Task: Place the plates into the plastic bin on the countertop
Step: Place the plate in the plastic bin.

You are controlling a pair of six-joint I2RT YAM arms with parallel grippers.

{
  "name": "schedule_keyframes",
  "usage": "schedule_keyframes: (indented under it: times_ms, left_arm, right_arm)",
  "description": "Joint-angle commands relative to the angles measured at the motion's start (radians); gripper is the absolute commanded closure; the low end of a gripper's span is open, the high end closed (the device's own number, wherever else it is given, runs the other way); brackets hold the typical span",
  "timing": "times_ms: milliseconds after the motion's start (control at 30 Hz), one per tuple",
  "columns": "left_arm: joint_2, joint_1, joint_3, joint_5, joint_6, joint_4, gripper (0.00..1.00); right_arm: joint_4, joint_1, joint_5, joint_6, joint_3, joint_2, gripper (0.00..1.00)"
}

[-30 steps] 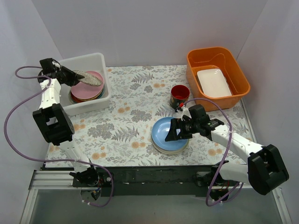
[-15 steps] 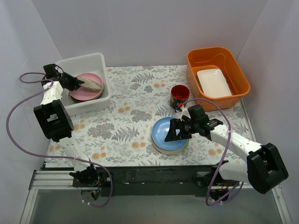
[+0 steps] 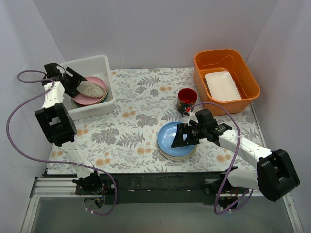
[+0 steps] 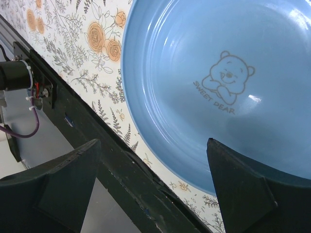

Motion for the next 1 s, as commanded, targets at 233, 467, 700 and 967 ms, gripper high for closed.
schedule_keyframes:
  times_ms: [233, 467, 700, 967]
  left_arm:
    - [0.03, -0.02, 0.35, -0.252, 0.066, -0.244, 0.02]
    - [-0.037, -0.052, 0.317, -0.295, 0.095, -0.225, 0.02]
    - [-0.086, -0.087, 0.229, -0.257, 0.1, -0.183, 0.02]
    - [-0.212, -0.225, 0.057, -0.212, 0.108, -0.128, 0.02]
  right_arm:
    - [0.011, 0.007, -0.016, -0.004, -0.003, -0.015, 0.04]
    - [0.006, 0.007, -0.014, -0.003, -0.003, -0.023, 0.04]
    - [-0.001, 0.008, -0.005, -0.006, -0.006, -0.034, 0.04]
    - [-0.027, 0.007, 0.046, 0.006, 0.011, -0.064, 0.04]
